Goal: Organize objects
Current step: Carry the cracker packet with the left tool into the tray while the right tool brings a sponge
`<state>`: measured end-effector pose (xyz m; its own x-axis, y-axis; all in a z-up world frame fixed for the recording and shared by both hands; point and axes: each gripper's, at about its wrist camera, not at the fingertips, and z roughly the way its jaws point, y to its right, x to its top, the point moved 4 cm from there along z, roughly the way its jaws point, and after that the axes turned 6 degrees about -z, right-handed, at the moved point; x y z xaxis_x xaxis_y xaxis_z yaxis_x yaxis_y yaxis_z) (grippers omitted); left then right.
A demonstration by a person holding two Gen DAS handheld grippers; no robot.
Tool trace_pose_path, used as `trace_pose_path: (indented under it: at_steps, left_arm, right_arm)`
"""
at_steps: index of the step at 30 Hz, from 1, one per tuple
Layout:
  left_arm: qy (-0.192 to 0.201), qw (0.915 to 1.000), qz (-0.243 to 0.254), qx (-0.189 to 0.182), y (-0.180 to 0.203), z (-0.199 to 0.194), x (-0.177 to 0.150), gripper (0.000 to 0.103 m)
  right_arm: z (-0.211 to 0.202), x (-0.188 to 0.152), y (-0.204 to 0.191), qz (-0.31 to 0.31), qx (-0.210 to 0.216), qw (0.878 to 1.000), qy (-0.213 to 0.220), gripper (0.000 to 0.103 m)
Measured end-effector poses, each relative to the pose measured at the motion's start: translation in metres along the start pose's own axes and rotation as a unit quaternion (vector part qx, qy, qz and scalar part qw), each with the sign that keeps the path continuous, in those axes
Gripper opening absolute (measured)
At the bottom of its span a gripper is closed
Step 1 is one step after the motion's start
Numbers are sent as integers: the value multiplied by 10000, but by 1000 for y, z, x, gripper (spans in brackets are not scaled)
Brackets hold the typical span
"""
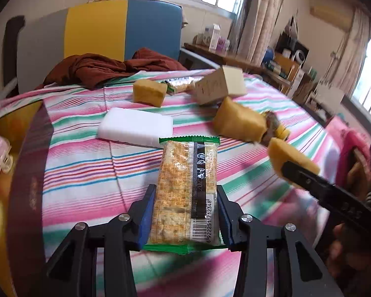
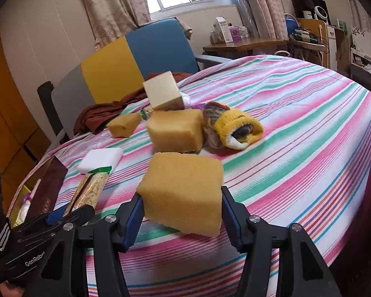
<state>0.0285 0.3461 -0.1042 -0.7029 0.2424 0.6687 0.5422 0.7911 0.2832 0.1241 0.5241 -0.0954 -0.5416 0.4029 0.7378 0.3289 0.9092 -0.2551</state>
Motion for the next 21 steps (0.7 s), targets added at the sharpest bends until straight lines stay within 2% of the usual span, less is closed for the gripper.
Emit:
trace_pose_path:
  at_steps: [3, 6, 16, 21]
  left_arm:
    - [125, 9996, -134, -194, -5, -18, 2, 46]
    - [261, 9993, -191, -201, -11, -36, 2, 46]
    - [644, 9955, -695, 95, -64, -93, -1, 46]
    - [805, 9924, -828, 433, -97, -117, -5, 46]
  right_arm:
    - [-9, 4, -13, -18, 102, 9999, 80, 58]
    - [-15, 6, -26, -51, 184, 9998, 104, 58]
    - [-24, 6, -97, -576, 724, 9956, 144, 58]
    - [-22, 4, -142, -883, 1145, 9895, 77, 58]
